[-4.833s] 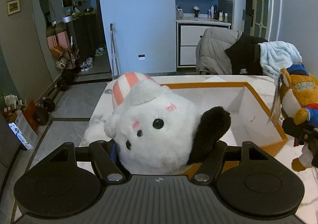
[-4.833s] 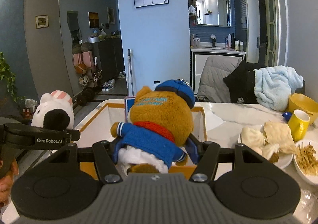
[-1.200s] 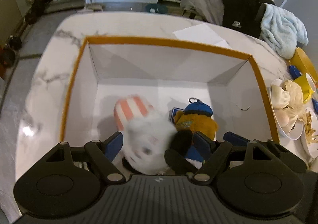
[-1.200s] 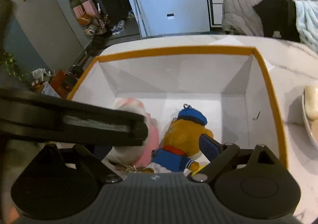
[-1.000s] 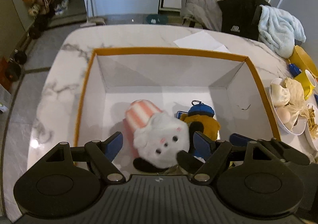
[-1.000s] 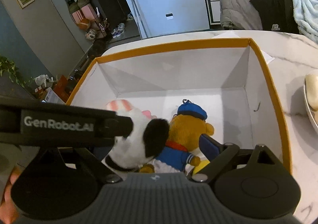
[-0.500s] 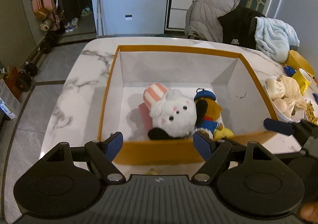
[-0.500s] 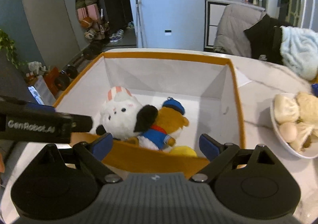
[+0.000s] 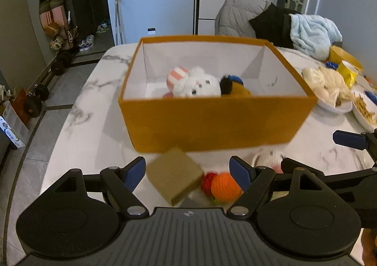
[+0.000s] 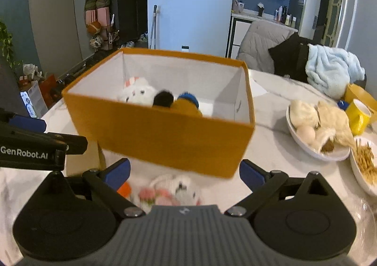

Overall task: Organize objects
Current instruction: 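Open both tools and withdraw them from the box toward the table items, then grasp the black XI JIANG NAN box with the left tool while the right tool grasps the white bottle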

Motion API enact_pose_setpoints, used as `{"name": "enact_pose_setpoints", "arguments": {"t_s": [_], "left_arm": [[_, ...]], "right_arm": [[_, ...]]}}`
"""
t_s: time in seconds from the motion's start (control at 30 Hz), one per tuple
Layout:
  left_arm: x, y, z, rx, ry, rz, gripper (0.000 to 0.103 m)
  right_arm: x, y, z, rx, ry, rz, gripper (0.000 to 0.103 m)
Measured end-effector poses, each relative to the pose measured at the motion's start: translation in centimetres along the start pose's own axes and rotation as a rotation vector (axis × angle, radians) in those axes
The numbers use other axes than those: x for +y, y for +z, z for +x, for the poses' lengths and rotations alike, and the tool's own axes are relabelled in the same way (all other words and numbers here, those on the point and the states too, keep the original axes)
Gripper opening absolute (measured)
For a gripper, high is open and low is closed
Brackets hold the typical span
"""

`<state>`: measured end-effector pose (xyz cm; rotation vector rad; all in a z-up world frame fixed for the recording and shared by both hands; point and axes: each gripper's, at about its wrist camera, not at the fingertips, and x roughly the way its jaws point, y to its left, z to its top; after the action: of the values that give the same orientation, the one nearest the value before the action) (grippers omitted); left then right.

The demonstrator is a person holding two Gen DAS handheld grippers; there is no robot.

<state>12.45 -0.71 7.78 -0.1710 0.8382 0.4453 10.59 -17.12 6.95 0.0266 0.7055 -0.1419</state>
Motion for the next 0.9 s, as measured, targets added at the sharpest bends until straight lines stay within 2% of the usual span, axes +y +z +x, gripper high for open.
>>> {"name": "enact_pose_setpoints", "arguments": {"t_s": [0.43, 0.77, 0.9], "left_arm": [[0.1, -6.1, 1.0, 0.037, 0.024, 0.028, 0.092], [1.2, -8.0, 1.0, 0.021, 0.017, 0.021, 0.094], [2.1, -8.5, 0.7, 0.010, 0.003, -0.003, 0.094]], "right_arm": [[0.9, -5.2, -1.7, -0.003, 0.034, 0.000, 0.099], [2.1, -7.9, -1.6, 0.031, 0.106, 0.011, 0.099], [2.2, -8.8, -1.3, 0.048, 0.162, 0.015, 0.100]]}}
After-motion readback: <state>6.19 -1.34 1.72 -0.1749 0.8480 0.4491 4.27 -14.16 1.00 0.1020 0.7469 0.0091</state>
